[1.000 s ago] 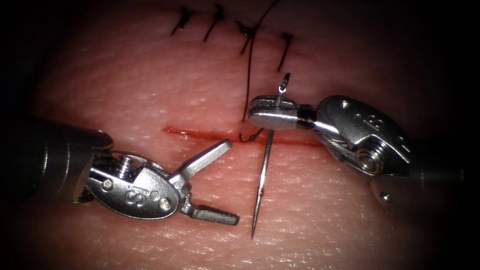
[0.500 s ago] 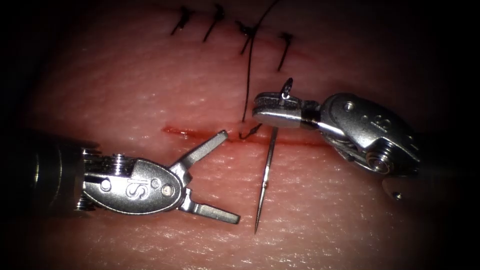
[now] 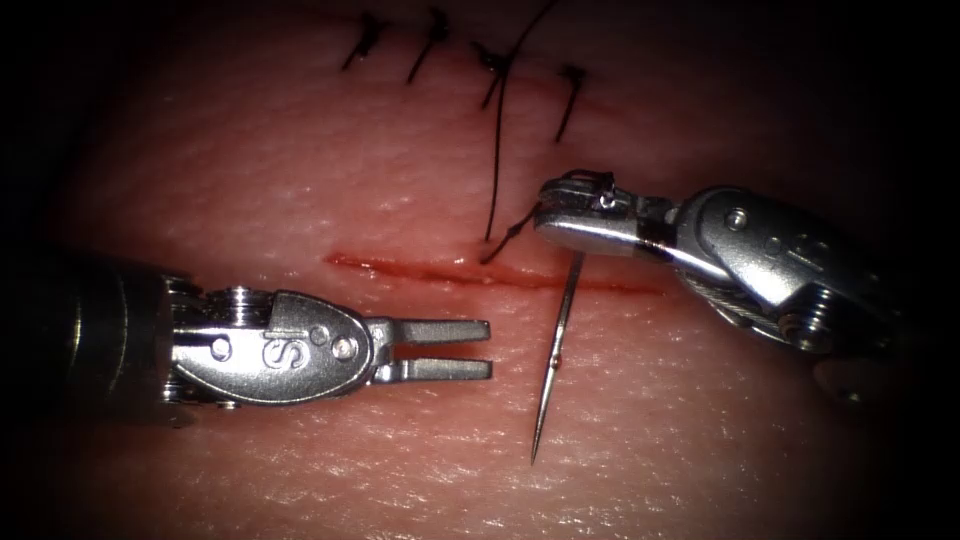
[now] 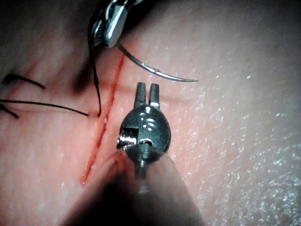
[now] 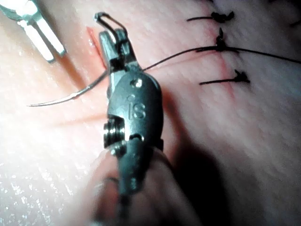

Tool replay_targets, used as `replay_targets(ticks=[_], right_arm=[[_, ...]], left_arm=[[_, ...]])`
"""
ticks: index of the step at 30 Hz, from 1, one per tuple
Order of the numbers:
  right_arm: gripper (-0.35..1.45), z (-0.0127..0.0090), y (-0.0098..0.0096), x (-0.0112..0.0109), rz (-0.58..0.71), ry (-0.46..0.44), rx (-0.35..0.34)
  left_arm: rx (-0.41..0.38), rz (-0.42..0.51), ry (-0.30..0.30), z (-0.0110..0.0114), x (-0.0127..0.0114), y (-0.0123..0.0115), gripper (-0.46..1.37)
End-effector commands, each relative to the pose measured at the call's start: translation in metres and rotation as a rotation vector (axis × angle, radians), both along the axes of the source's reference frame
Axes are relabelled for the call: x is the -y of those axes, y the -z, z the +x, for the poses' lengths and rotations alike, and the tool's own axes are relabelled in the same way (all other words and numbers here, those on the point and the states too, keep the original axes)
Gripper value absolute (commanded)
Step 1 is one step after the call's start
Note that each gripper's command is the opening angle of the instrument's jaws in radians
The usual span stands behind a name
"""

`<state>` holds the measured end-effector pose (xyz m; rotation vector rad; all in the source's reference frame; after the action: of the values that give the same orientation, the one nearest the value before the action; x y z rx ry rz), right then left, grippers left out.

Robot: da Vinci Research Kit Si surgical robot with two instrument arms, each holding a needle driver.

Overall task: Wound Closure
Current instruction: Open the incision with the left jaws.

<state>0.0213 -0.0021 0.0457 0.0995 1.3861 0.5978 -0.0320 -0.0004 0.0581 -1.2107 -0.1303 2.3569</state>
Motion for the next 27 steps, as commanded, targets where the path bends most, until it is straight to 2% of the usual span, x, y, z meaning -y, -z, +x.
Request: replay_targets(ticks=[1, 7, 10, 11, 17, 20, 26, 27], right_arm=[[-0.35, 0.0000, 0.0000, 0.0000, 0.000, -0.008, 0.003], [-0.35, 0.0001, 0.0000, 0.0001, -0.001, -0.008, 0.003], [-0.35, 0.0001, 0.0000, 0.0002, -0.001, -0.009, 0.003], [-0.35, 0.0001, 0.0000, 0.0002, -0.001, -0.009, 0.003], [-0.35, 0.0001, 0.0000, 0.0003, -0.002, -0.012, 0.001], [-0.35, 0.0002, 0.0000, 0.0003, -0.002, -0.012, 0.002], [-0.35, 0.0002, 0.0001, 0.0003, -0.003, -0.014, 0.000], [-0.35, 0.0002, 0.0001, 0.0003, -0.004, -0.016, -0.002]], left_arm=[[-0.051, -0.003, 0.009, -0.0003, -0.0002, -0.0002, -0.06], [-0.115, -0.025, 0.053, -0.0004, -0.0007, -0.0019, -0.07], [-0.145, -0.025, 0.034, -0.0004, -0.0010, -0.0031, -0.05], [-0.169, -0.019, 0.015, -0.0004, -0.0012, -0.0037, -0.06], [-0.218, -0.045, 0.009, -0.0004, -0.0015, -0.0061, -0.21], [-0.264, -0.030, -0.021, -0.0006, -0.0014, -0.0073, -0.21], [-0.298, -0.031, -0.024, -0.0009, -0.0016, -0.0091, -0.30], [-0.335, -0.041, -0.018, -0.0010, -0.0016, -0.0095, -0.33]])
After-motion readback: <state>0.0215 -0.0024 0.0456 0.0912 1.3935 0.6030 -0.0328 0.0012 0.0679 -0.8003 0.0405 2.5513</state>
